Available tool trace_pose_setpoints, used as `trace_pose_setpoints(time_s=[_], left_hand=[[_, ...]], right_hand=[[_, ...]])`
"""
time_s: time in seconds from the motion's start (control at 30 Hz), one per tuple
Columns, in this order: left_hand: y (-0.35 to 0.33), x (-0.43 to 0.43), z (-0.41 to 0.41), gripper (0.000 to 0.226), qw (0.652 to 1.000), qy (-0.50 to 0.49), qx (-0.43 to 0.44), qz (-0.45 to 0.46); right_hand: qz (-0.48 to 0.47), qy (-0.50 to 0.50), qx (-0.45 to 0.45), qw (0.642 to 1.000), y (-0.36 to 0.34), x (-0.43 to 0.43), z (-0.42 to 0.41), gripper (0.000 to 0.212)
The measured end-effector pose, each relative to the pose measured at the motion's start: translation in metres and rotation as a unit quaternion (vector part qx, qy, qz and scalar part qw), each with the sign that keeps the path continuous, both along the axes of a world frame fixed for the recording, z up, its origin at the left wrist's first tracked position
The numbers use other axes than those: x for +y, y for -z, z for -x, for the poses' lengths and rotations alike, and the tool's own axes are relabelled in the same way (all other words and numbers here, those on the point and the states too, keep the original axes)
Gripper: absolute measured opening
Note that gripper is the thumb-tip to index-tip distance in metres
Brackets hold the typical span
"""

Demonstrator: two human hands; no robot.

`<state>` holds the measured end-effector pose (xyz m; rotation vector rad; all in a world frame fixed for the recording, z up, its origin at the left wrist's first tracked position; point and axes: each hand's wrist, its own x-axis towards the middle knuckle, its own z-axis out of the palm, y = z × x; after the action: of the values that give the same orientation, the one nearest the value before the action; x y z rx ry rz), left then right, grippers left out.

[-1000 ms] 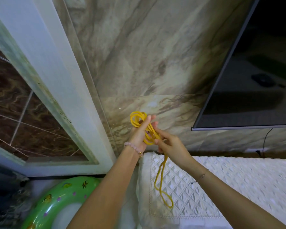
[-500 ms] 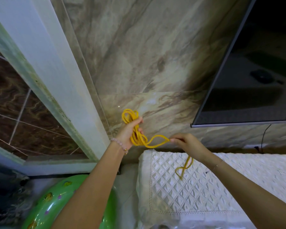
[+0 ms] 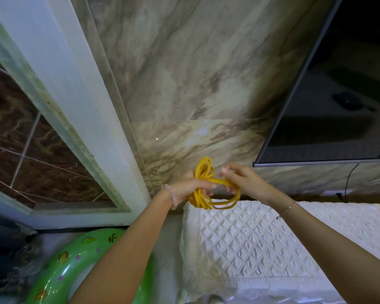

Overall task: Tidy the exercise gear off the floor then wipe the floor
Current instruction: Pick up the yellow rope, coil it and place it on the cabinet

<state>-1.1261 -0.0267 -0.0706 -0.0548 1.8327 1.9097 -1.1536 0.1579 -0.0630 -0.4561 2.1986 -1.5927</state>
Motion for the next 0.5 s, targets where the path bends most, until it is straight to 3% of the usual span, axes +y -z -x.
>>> trace_pose_setpoints(time_s=[0.1, 0.2, 0.33, 0.4, 0.5], left_hand=[[0.007, -0.017, 0.007, 0.030, 0.983, -0.152, -0.047, -0.093], [0.011, -0.032, 0.009, 0.032, 0.945, -0.256, -0.081, -0.186], [0.013, -0.014, 0.002, 0.020, 0.960, -0.205, -0.125, -0.145], [0.017, 0.000, 0.001, 0.023, 0.969, -0.169, -0.124, -0.129], [0.021, 0.014, 0.002, 0.022, 0.963, -0.161, -0.097, -0.196]], right_hand=[[0.001, 0.014, -0.061, 0.998, 0.003, 0.019, 0.000, 0.009], [-0.012, 0.048, -0.044, 0.998, 0.010, 0.028, -0.001, 0.011], [0.027, 0.138, 0.049, 0.989, 0.008, 0.004, -0.007, 0.022], [0.016, 0.124, 0.091, 0.988, 0.005, -0.012, -0.012, 0.023], [-0.048, 0.087, 0.146, 0.984, 0.010, -0.027, -0.020, 0.020]])
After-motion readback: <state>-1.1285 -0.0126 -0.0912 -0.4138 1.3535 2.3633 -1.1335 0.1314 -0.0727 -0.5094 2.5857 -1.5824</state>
